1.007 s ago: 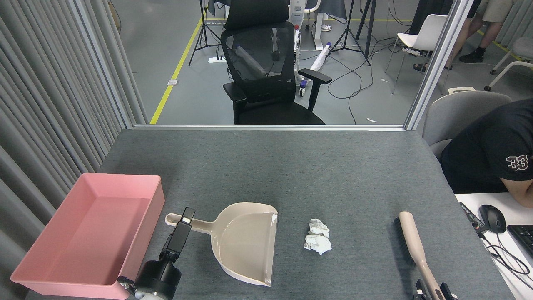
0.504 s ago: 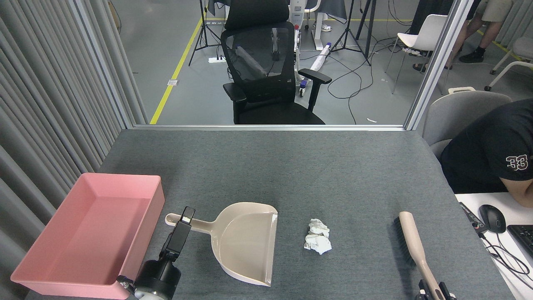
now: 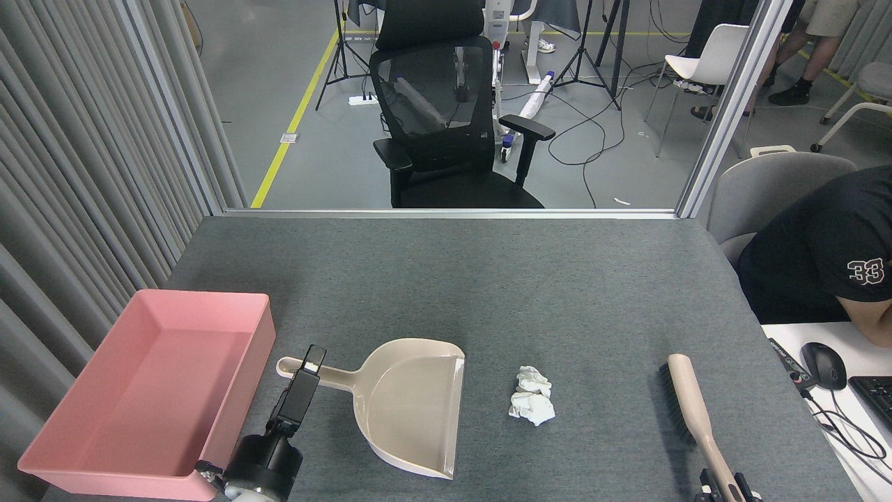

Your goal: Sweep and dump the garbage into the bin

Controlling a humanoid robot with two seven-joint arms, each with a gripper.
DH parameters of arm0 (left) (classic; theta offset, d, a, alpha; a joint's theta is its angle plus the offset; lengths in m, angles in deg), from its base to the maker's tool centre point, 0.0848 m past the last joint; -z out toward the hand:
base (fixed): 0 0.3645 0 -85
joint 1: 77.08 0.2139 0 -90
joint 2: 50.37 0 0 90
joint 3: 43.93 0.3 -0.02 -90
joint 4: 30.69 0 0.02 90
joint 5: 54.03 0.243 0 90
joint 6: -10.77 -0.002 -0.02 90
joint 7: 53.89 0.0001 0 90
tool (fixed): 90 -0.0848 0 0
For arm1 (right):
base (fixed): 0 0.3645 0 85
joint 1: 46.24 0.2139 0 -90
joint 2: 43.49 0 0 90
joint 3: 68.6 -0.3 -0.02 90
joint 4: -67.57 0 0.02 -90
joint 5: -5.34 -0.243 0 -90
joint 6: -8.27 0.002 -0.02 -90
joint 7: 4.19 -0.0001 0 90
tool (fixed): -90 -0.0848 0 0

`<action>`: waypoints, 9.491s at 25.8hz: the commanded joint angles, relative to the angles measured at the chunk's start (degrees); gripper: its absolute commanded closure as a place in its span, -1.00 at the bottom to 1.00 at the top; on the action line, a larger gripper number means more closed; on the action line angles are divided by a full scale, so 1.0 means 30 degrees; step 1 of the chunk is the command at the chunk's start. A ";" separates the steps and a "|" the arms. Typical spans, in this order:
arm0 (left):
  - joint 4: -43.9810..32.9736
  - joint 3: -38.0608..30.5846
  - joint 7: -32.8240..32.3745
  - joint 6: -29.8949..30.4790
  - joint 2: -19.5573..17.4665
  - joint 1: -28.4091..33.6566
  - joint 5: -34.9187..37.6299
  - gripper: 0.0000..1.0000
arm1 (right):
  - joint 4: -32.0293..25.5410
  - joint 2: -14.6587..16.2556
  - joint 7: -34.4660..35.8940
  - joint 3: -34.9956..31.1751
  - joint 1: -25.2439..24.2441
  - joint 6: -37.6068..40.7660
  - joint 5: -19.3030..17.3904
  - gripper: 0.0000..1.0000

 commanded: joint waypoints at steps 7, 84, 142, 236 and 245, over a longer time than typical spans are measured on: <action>0.0029 0.0000 -0.0003 -0.0005 -0.0027 0.0000 0.0000 -0.98 | 0.0000 0.0000 0.0034 -0.0003 0.0000 0.0505 -0.0029 -0.04; 1.2246 -0.2432 0.0496 0.1167 -0.0056 -0.6153 0.0586 -0.98 | -0.1348 -0.2461 0.0855 0.1140 -0.0527 0.1853 -0.0263 0.90; 1.3008 -0.5098 -0.0618 0.5122 0.0676 -0.6036 0.0586 0.65 | -0.1524 -0.2051 0.1353 0.1784 -0.1875 0.2498 -0.2343 0.93; 1.2861 -0.3721 -0.0764 0.5767 0.0706 -0.4922 0.0850 0.61 | -0.2461 0.1406 0.1411 0.9724 -0.0556 -0.5588 -0.4306 1.00; 1.2744 -0.3867 -0.0999 0.4946 0.0676 -0.5040 0.0381 0.62 | -0.2432 0.1289 0.1060 0.9548 -0.0703 -0.6145 -0.4423 -0.13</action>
